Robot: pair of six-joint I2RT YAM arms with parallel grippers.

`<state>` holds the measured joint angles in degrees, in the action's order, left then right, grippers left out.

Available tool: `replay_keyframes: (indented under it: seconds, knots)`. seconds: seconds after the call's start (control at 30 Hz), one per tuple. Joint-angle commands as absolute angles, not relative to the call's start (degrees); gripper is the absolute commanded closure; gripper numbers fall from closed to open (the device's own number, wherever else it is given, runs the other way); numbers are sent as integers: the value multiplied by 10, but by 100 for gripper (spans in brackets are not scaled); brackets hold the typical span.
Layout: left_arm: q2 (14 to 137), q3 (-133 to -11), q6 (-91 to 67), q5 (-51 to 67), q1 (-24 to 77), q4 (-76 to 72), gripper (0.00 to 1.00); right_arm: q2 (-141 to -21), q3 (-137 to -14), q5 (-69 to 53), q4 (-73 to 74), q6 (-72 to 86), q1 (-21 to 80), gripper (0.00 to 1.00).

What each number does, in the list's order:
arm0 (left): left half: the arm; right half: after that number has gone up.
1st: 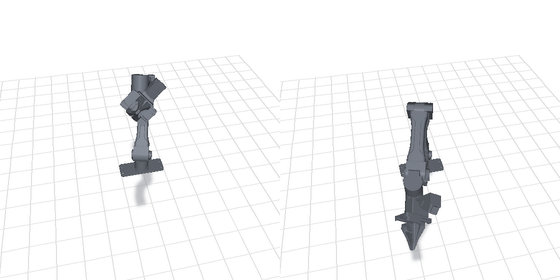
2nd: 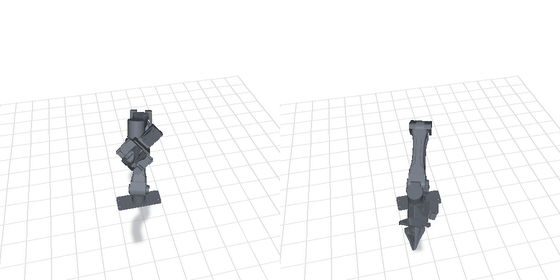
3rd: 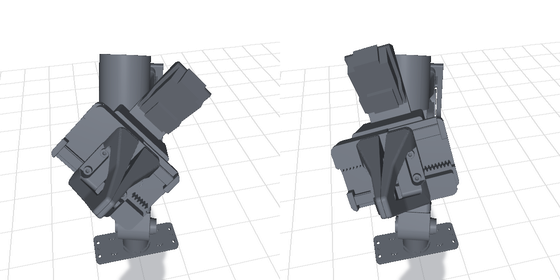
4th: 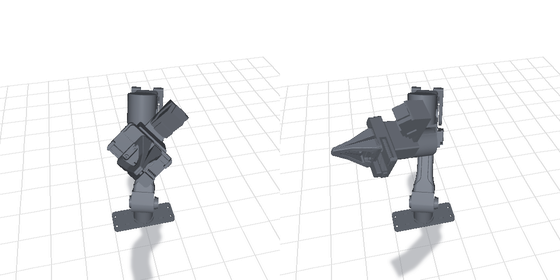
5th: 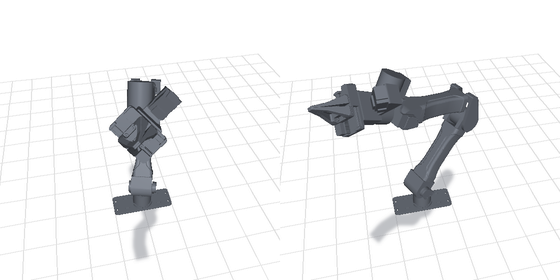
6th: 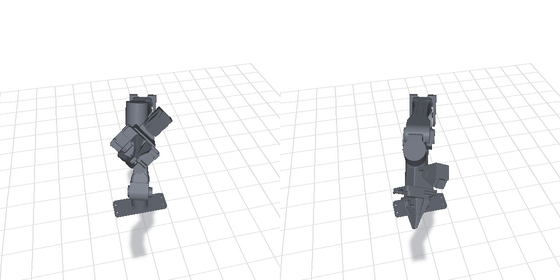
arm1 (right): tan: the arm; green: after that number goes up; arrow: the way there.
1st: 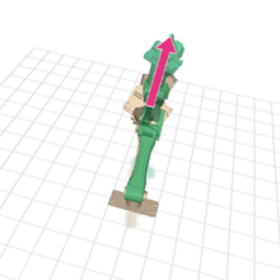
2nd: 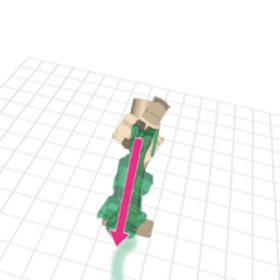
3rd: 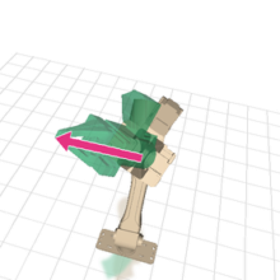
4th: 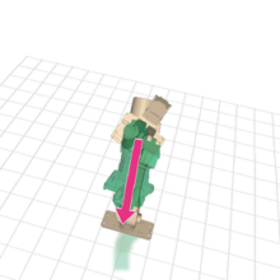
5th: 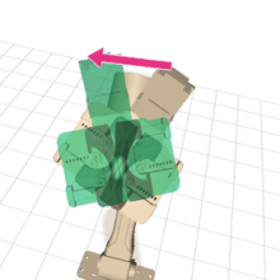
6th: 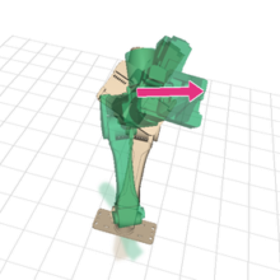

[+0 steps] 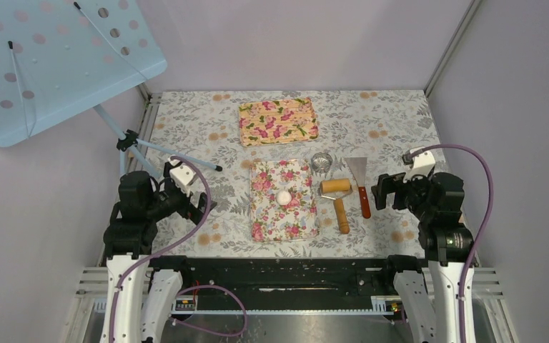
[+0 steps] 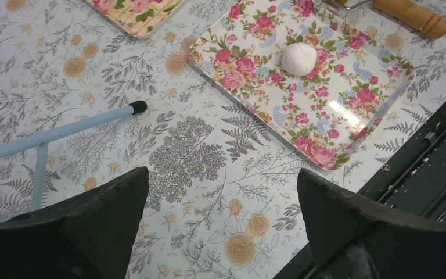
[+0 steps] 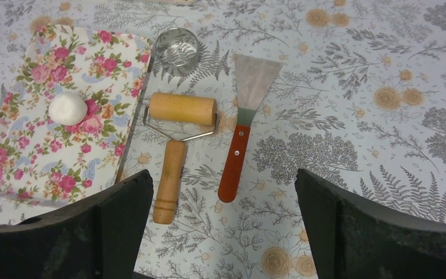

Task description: Roll out the dumpling wrappers from the dough

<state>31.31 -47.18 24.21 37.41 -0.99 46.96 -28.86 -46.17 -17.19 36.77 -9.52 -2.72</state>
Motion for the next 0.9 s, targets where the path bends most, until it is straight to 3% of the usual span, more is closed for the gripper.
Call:
replay_keyframes:
  seconds: [0.0,0.27,0.53,0.87]
  knots:
    - [346,-487,290,412,-11,444,1,-343,-521,-206,392,-124,-25,2]
    - [433,-520,278,445,15,377,1,-458,-608,-231,432,-141,-25,1]
    - [573,-504,251,136,234,231,1,-524,-567,-206,396,-152,-25,2]
    - [648,-463,222,88,254,146,1,-593,-540,-173,393,-167,-24,5]
